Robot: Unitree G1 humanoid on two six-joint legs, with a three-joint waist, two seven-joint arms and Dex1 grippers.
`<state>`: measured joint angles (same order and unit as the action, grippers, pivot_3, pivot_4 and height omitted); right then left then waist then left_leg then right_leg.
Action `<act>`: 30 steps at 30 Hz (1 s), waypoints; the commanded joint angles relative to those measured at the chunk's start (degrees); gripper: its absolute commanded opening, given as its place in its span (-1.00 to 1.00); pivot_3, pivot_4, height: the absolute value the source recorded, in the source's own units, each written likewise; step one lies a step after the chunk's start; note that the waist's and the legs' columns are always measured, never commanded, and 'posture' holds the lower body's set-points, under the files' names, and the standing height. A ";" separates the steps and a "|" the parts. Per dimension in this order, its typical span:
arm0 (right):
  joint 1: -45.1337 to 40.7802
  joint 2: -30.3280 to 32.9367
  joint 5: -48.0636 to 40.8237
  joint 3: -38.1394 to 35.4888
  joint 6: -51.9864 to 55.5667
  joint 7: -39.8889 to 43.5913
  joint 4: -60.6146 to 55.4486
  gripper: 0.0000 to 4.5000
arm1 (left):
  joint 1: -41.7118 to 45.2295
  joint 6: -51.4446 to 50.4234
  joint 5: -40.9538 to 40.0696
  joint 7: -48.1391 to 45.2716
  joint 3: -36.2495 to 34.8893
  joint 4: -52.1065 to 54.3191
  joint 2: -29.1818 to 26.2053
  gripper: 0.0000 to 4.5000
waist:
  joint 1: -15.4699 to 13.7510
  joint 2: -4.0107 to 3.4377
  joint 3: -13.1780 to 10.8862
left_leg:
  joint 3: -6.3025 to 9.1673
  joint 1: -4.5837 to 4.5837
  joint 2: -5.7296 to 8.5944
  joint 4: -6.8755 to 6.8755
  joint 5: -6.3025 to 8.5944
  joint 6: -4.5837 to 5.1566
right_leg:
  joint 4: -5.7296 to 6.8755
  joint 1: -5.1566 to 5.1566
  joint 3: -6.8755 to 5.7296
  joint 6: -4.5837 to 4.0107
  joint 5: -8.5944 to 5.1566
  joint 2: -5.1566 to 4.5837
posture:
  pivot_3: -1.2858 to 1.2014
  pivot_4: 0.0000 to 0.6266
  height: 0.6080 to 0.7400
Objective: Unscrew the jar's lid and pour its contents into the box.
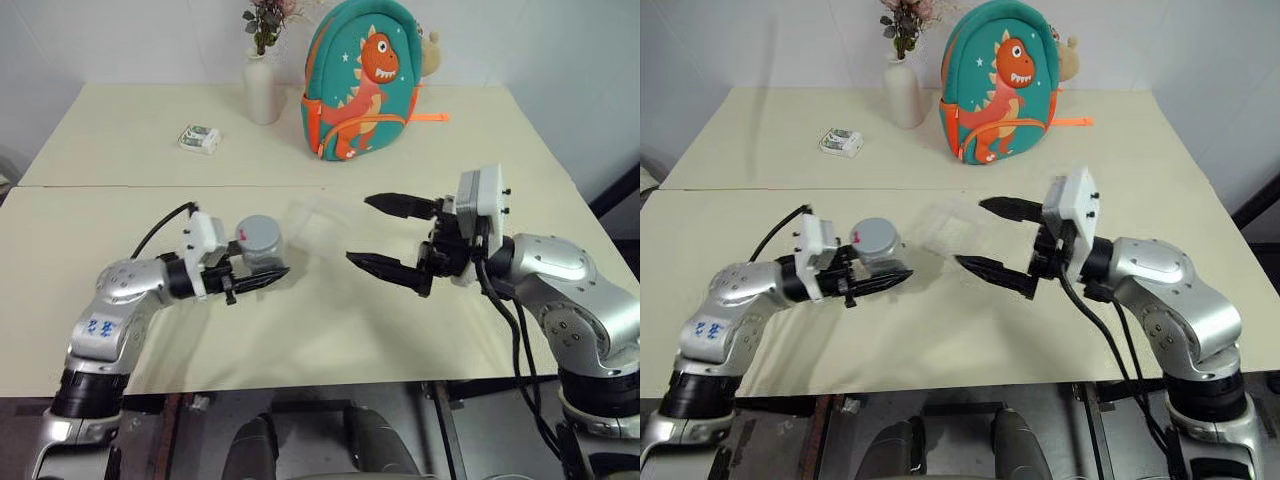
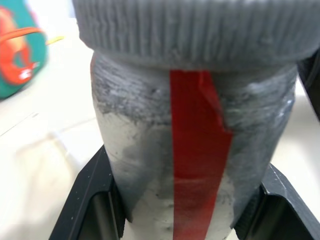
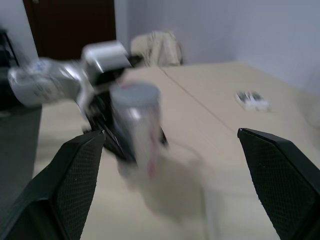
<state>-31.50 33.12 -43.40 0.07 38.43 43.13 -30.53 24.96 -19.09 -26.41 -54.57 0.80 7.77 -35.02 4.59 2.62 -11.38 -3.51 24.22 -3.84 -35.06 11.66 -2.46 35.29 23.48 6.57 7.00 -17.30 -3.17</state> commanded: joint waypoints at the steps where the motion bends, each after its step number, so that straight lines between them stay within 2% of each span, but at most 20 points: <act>1: -2.68 -2.34 -0.99 2.49 2.80 -3.28 -1.87 1.00 | 3.06 -2.25 0.94 1.01 3.14 -0.06 2.61 -0.05 | -0.09 0.00 0.00 | 0.00 0.02 0.00 0.00 0.01 0.00 | 0.00 0.00 0.00 0.00 0.00 0.00 | 0.03 -0.52 1.00; 6: -6.22 -5.68 1.23 6.13 4.79 -5.30 1.99 1.00 | 5.13 -3.72 2.31 1.15 6.68 -0.58 5.92 -0.05 | 0.15 0.00 0.00 | 0.00 0.07 0.00 0.02 0.06 0.02 | 0.20 0.18 0.00 0.57 0.17 0.06 | 0.03 -0.52 1.00; 11: -7.12 -7.12 4.33 8.14 4.06 -5.68 4.29 1.00 | 5.50 -4.31 2.78 0.80 7.74 -0.61 7.16 -0.05 | 0.13 0.00 0.00 | 0.08 0.06 -0.12 0.02 0.06 0.01 | 0.32 0.24 -0.01 0.58 0.14 0.22 | 0.03 -0.52 1.00; 30: -5.56 -7.69 4.63 6.87 4.78 -3.56 7.27 1.00 | 5.04 -4.47 3.17 1.63 6.56 0.59 7.65 -0.05 | 0.06 0.00 0.00 | 0.09 0.07 -0.12 0.01 0.06 0.01 | 0.30 0.23 0.00 0.57 0.14 0.22 | 0.03 -0.52 1.00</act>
<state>-36.93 25.49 -38.30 8.38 43.81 38.88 -22.31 29.25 -23.75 -22.77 -53.16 8.40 6.08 -27.59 4.66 2.62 -11.38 -3.43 24.28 -3.96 -35.05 11.72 -2.45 35.60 23.71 6.57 7.57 -17.16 -2.96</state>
